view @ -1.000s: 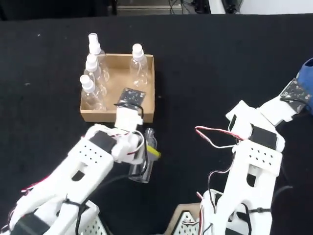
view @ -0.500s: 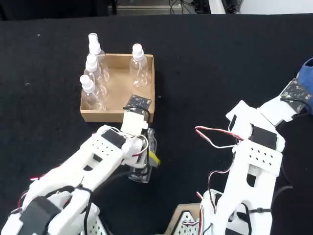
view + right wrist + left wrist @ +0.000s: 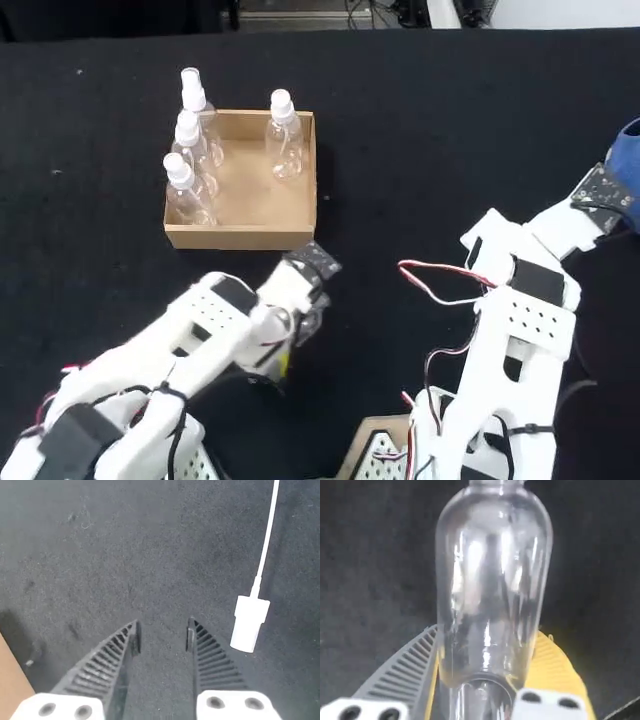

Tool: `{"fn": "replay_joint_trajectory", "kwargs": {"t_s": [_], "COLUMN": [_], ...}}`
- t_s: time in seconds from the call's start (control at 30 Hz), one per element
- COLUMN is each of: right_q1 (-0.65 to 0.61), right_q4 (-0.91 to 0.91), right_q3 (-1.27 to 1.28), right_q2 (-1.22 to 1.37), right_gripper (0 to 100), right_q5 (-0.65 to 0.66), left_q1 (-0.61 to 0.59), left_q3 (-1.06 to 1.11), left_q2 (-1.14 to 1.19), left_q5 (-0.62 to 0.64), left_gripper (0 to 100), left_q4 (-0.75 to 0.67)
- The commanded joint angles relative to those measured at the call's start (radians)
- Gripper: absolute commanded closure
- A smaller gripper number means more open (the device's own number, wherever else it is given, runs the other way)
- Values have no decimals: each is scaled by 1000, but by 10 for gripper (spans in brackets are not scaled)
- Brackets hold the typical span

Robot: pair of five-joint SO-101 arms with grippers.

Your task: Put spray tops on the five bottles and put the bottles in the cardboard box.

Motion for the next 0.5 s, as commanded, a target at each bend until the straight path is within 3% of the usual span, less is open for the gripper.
{"fn": "replay_joint_trajectory", "kwargs": {"t_s": [0.0,0.2,0.33,0.47], "right_q1": [14,14,14,14], "right_q4": [-26,-26,-26,-26], "right_q3": [-5,-5,-5,-5], "right_q2": [-33,-33,-33,-33], "right_gripper": [874,874,874,874], "right_q5": [11,11,11,11], "left_q1": [-122,-321,-383,-390], "left_q3": [-21,4,77,128], "left_q2": [-127,-328,-399,-376], "left_q5": [-97,-334,-516,-543], "left_gripper": [975,970,968,846], "left_q4": [121,241,252,245]}}
